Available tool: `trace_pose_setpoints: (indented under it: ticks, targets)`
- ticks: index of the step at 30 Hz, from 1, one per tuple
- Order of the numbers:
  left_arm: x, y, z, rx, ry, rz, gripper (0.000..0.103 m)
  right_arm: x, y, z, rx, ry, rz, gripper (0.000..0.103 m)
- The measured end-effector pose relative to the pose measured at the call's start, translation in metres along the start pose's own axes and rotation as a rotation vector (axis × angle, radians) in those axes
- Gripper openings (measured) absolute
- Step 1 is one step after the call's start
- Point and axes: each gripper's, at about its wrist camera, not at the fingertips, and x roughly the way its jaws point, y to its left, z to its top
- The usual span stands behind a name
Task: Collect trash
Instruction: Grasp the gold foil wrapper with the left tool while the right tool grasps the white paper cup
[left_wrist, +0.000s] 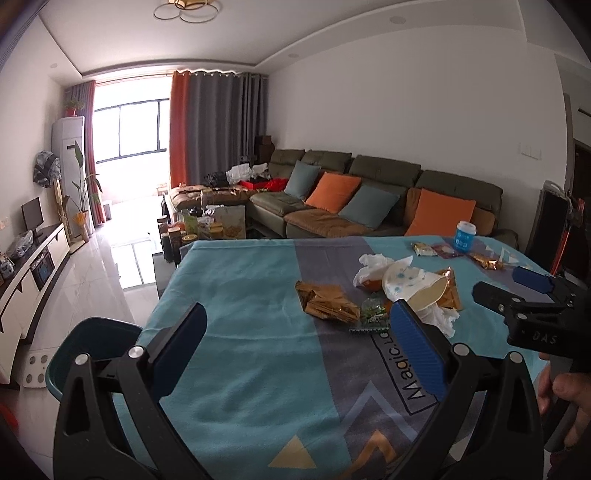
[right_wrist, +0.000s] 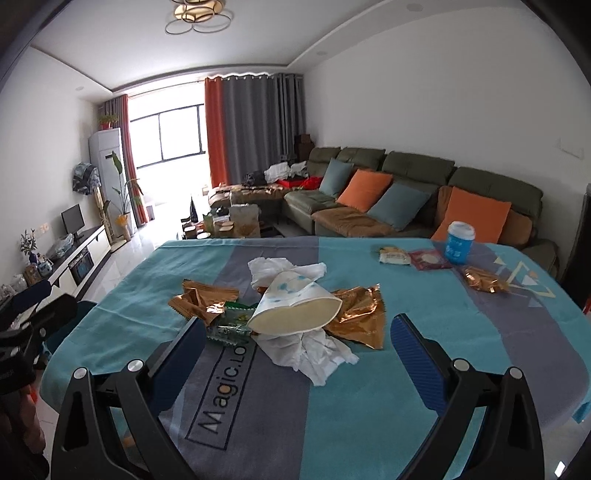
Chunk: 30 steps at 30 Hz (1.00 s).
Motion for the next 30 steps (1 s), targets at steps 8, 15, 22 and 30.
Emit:
trace_pose_setpoints:
  ticks: [8, 15, 22, 30]
  targets:
    - [0.036, -0.001, 0.003, -0.004, 0.043, -0.018, 0.098, 0.047, -0.014, 0.014, 0.051, 0.065, 0.028, 0.096]
    - [0.072, -0.003, 0.007, -0.004, 0.082, -0.042, 0.098, 0.084, -0.027, 0.022, 0.123, 0.117, 0.064, 0.096]
    - [0.101, -0.006, 0.006, -0.003, 0.118, -0.065, 0.098, 0.115, -0.032, 0.022, 0.179, 0.186, 0.100, 0.085]
    - [0.129, -0.008, 0.001, -0.014, 0.167, -0.080, 0.098, 0.130, -0.037, 0.016, 0.238, 0.239, 0.153, 0.059]
